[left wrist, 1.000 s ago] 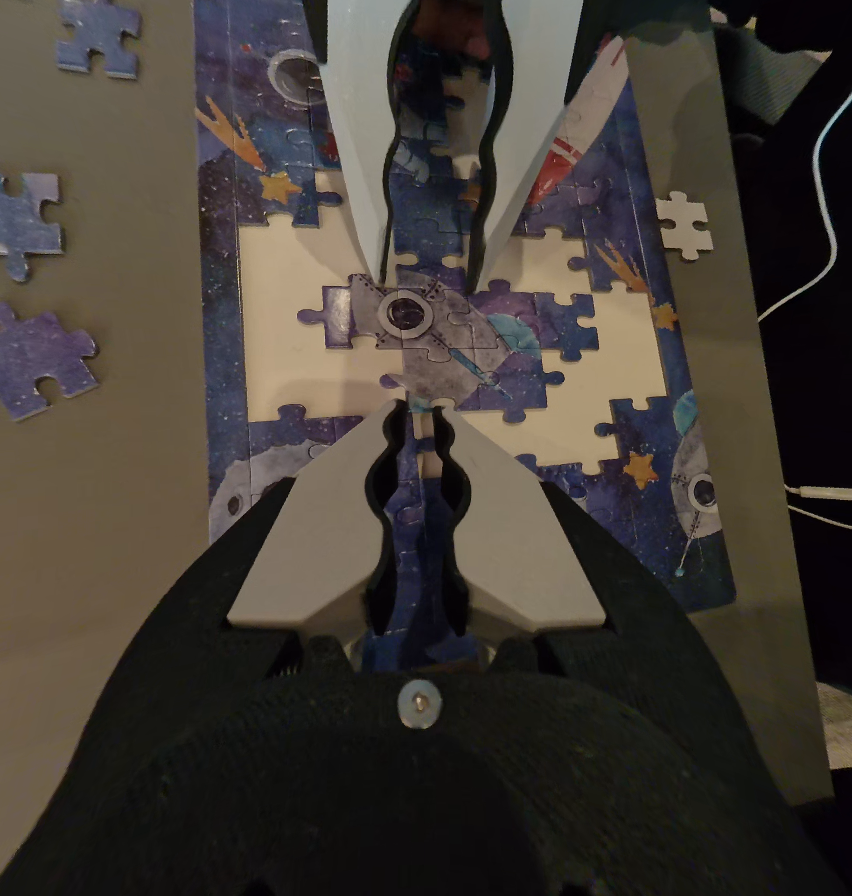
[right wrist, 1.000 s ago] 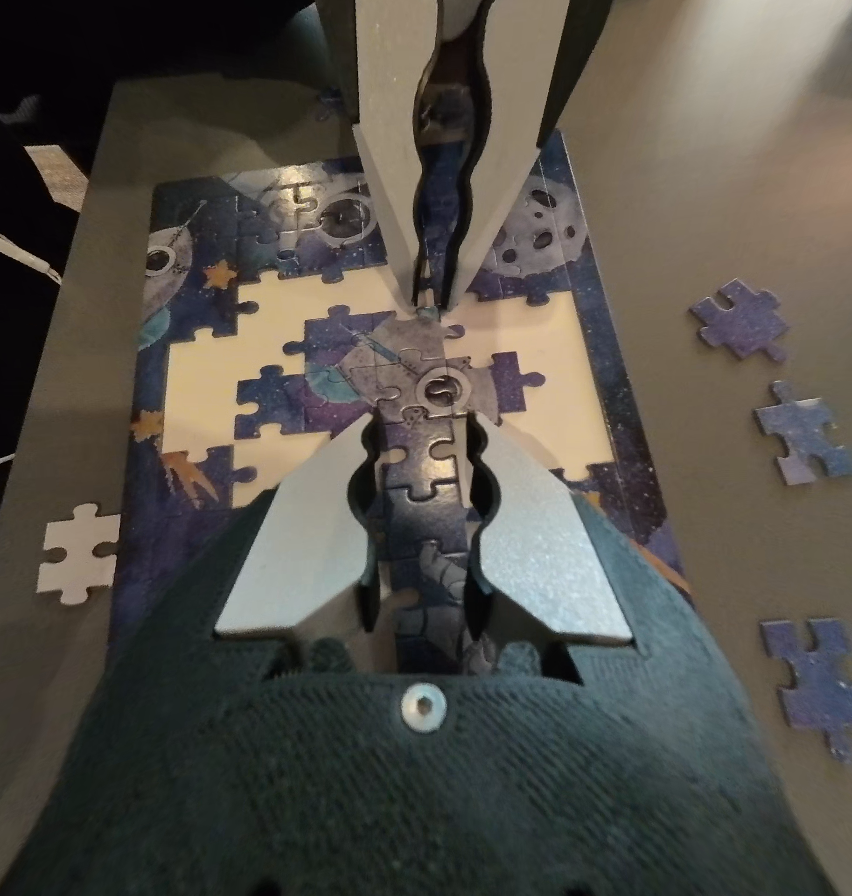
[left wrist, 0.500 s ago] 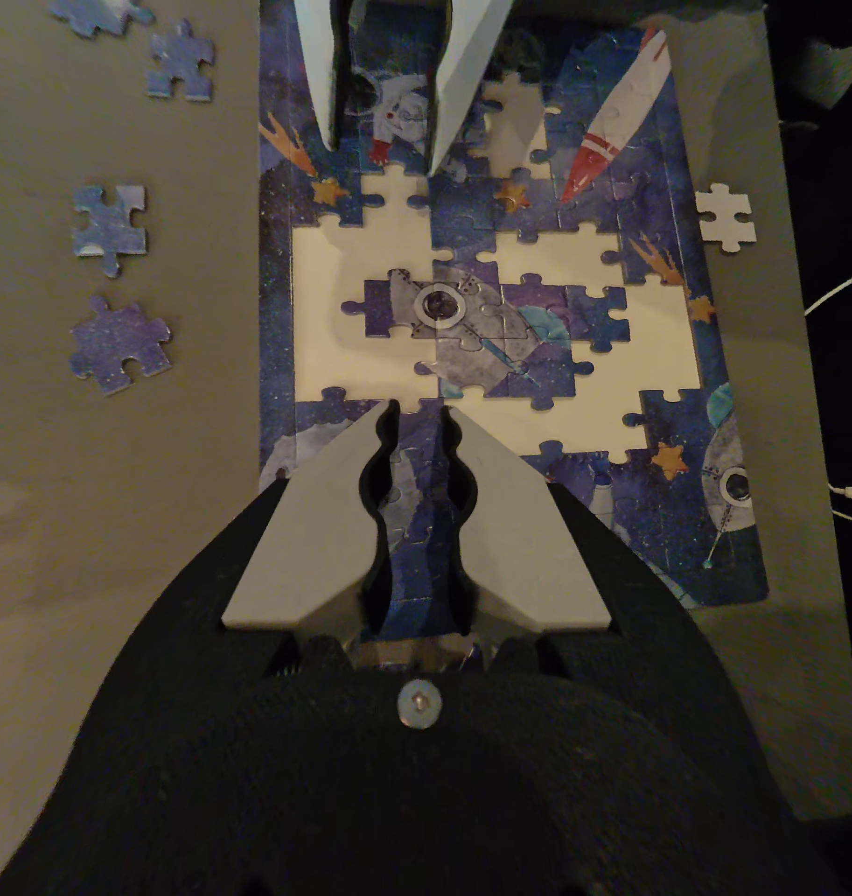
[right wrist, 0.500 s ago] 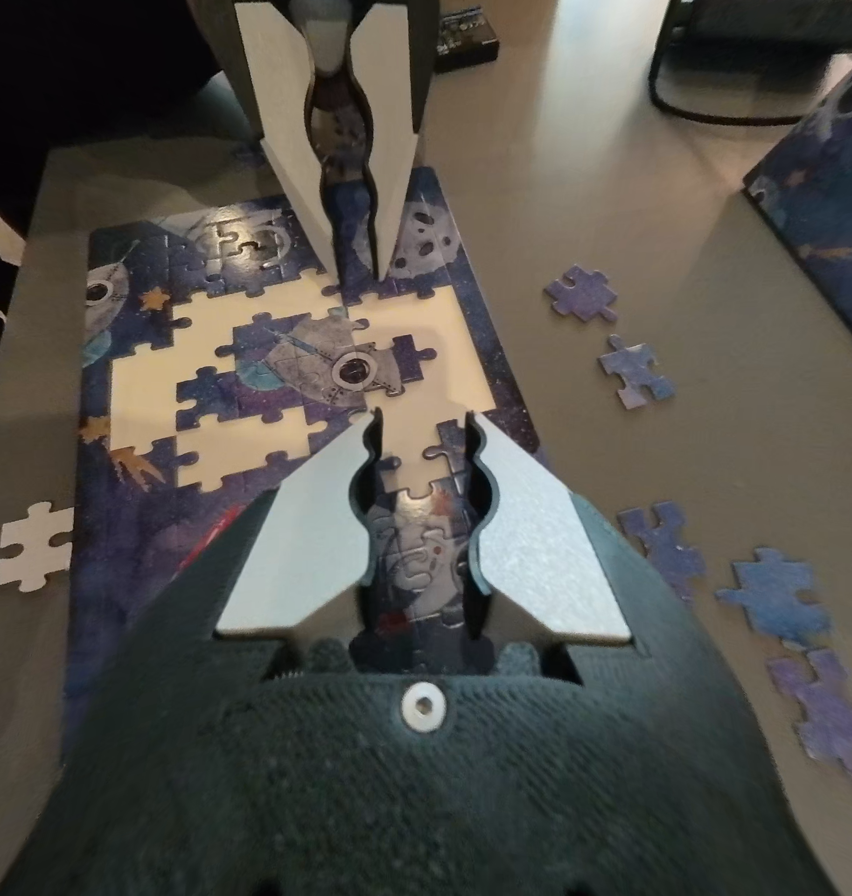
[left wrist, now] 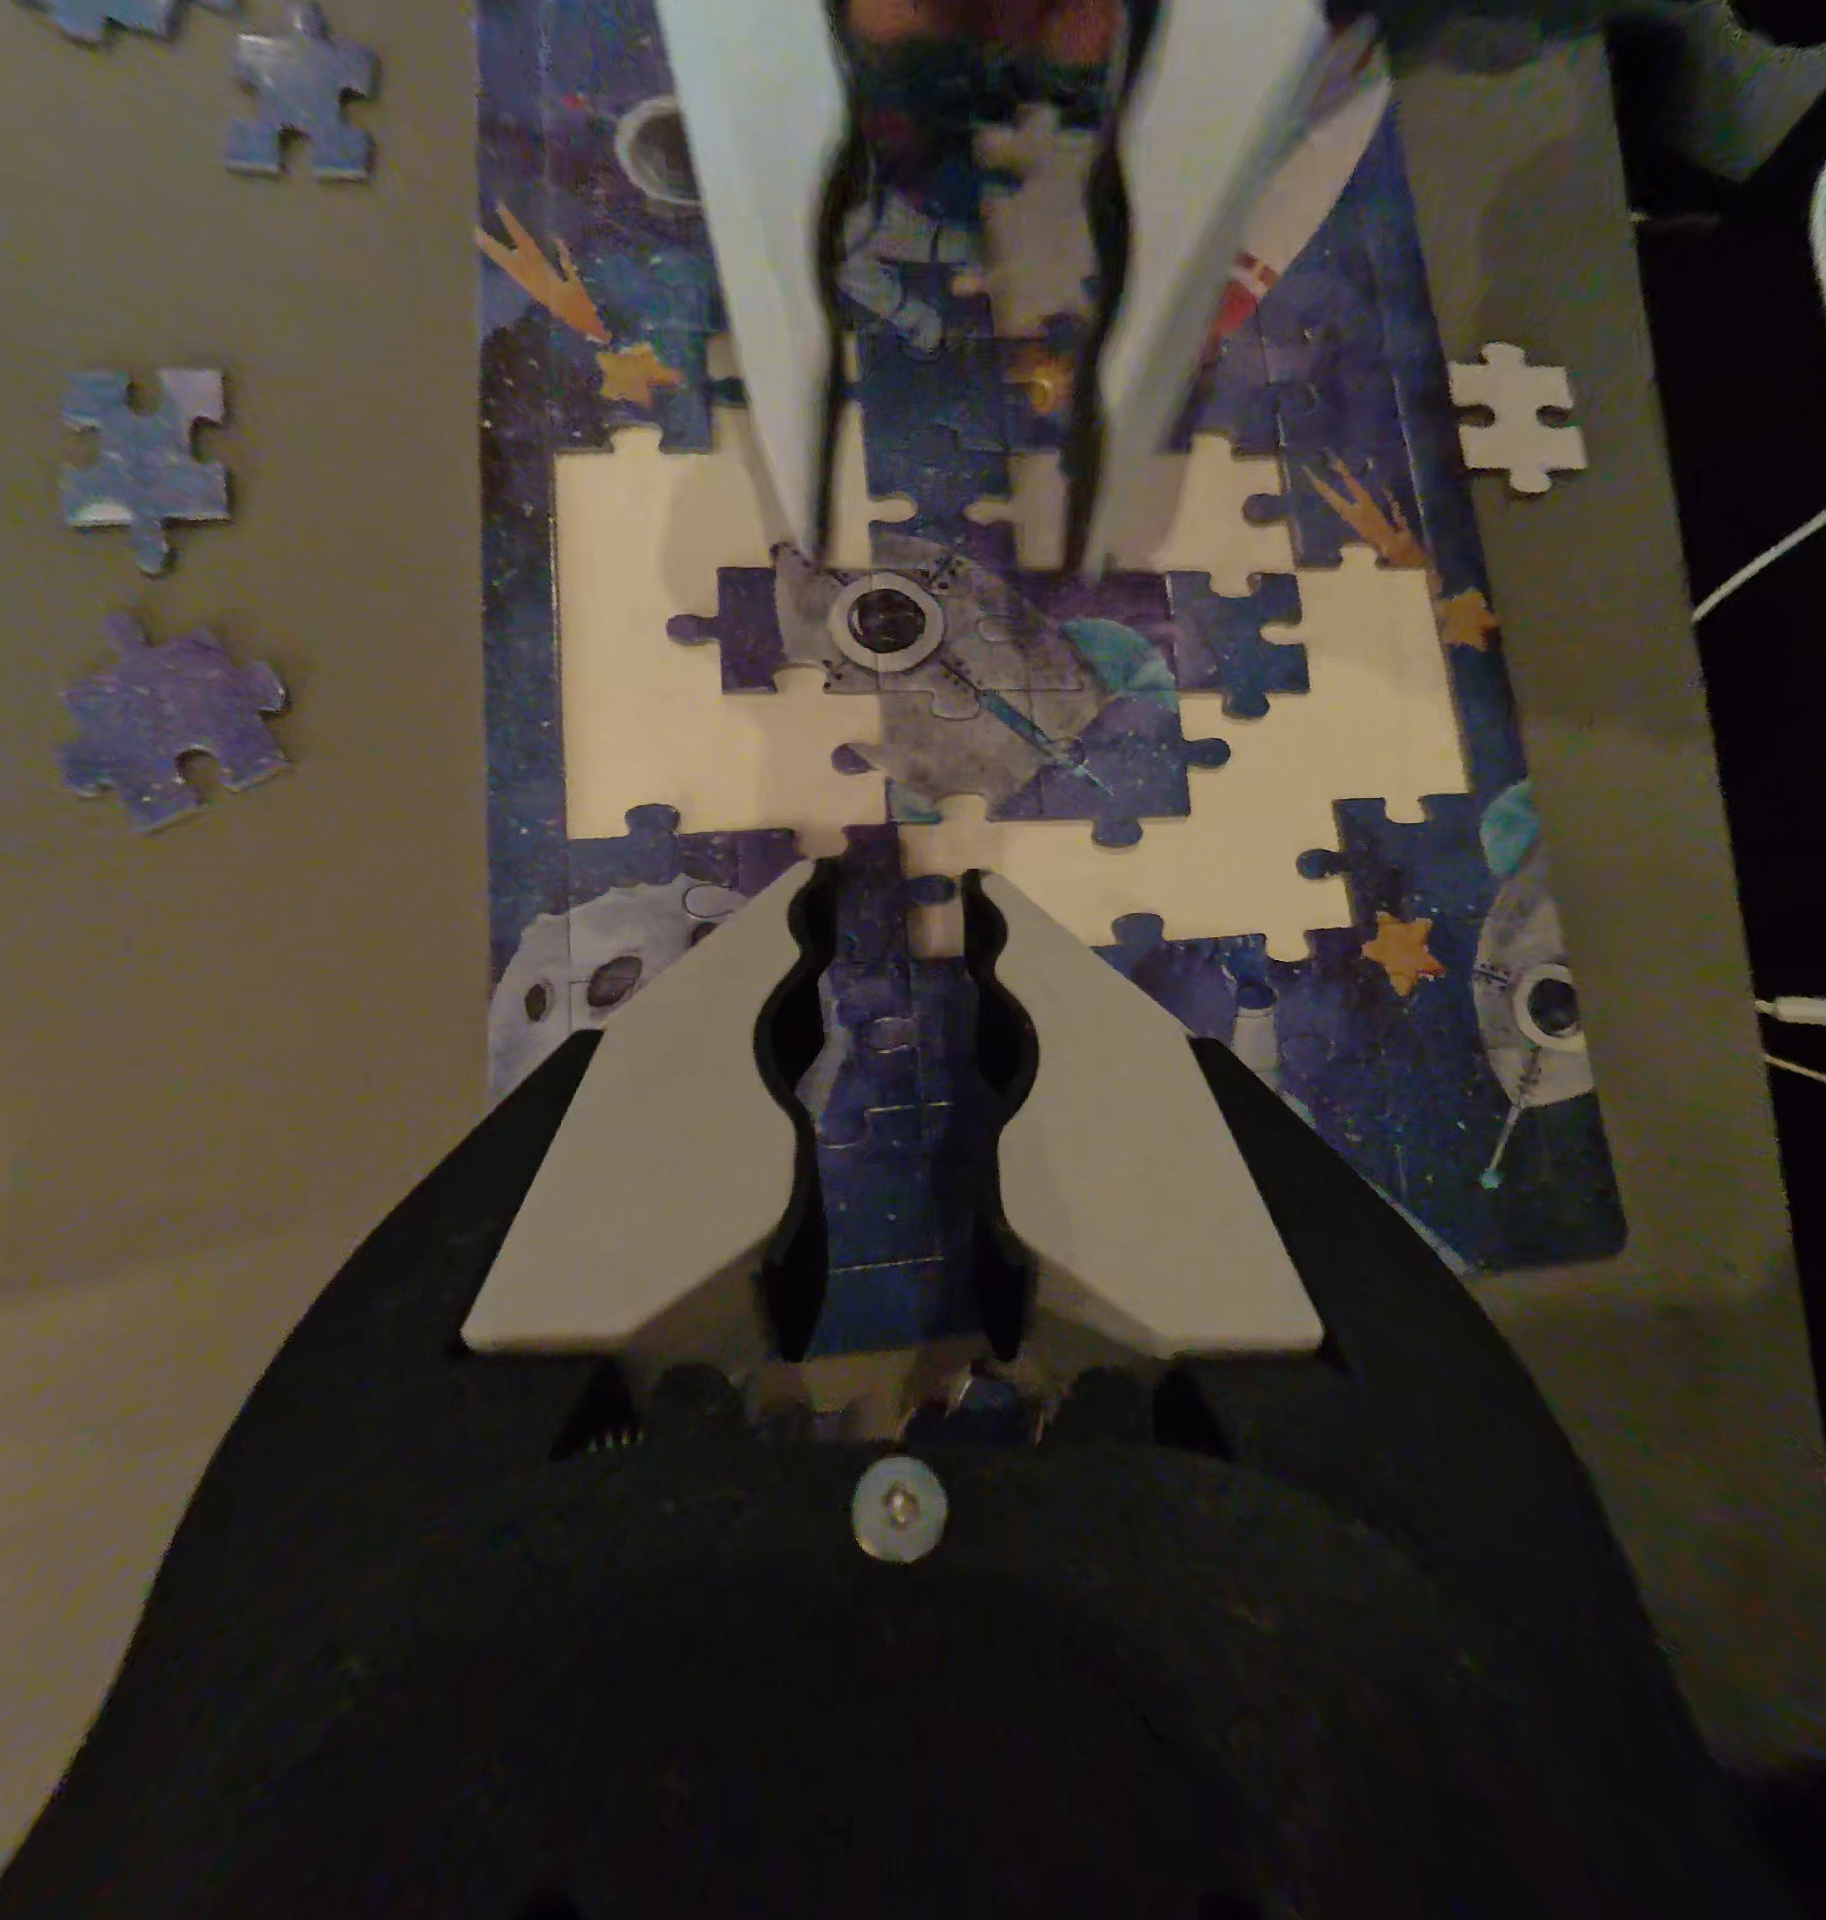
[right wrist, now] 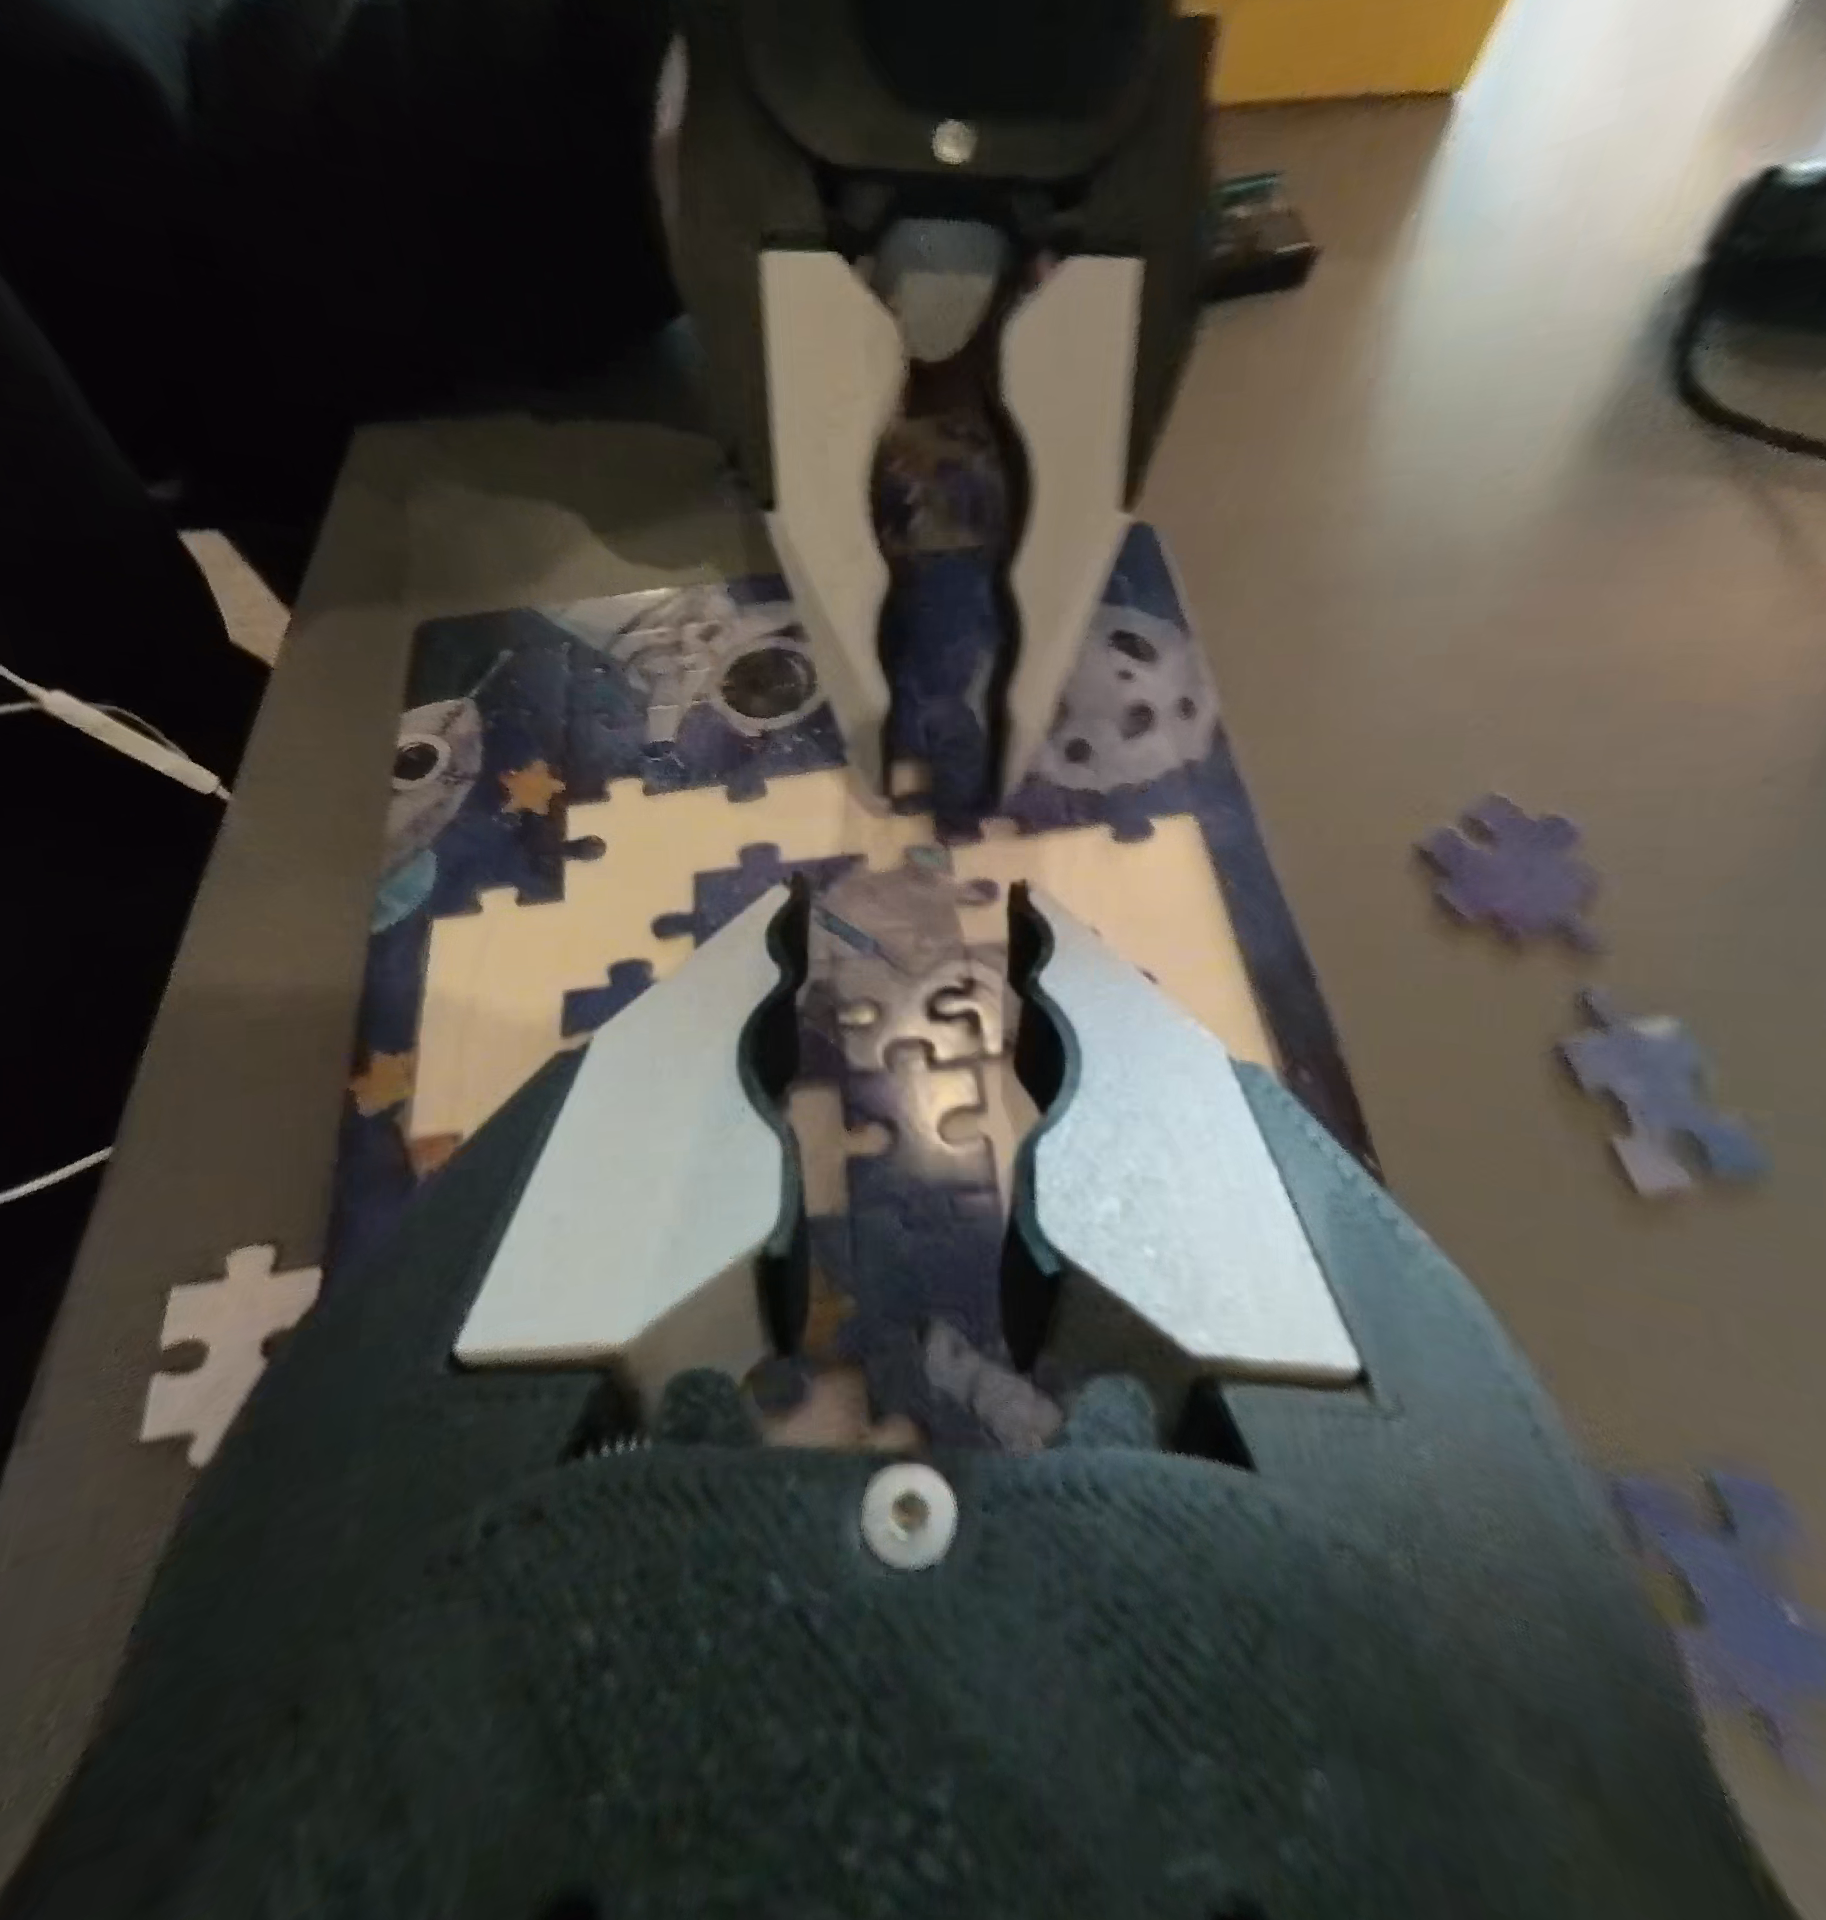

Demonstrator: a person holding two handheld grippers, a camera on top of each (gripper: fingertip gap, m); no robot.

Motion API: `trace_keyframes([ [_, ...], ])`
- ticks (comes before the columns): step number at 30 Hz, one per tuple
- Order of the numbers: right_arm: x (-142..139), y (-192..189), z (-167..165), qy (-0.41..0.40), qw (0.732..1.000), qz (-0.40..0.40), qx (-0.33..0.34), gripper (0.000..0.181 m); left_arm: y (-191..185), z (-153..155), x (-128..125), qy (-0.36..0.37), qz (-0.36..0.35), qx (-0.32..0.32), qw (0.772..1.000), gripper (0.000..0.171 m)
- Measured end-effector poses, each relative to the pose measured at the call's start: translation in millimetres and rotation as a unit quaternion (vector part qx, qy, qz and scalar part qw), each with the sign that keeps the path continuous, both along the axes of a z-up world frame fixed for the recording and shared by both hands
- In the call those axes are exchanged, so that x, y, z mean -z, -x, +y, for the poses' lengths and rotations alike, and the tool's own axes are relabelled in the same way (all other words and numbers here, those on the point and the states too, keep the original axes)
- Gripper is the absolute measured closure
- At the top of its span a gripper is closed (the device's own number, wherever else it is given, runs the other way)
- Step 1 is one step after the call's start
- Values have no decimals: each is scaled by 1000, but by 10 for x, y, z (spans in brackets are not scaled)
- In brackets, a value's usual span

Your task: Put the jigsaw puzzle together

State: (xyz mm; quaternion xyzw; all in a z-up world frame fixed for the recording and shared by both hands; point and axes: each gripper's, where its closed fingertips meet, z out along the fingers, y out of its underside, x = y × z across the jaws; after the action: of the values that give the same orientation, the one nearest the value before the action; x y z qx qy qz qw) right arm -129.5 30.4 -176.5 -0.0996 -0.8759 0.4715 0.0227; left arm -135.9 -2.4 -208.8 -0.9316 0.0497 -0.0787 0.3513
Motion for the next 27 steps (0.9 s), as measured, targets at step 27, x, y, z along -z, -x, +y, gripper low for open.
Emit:
trace_keyframes([
  [27,313,-60,-170,-66,997,-30,-20,148,99,12,19,4,36,-26,999,157],
])
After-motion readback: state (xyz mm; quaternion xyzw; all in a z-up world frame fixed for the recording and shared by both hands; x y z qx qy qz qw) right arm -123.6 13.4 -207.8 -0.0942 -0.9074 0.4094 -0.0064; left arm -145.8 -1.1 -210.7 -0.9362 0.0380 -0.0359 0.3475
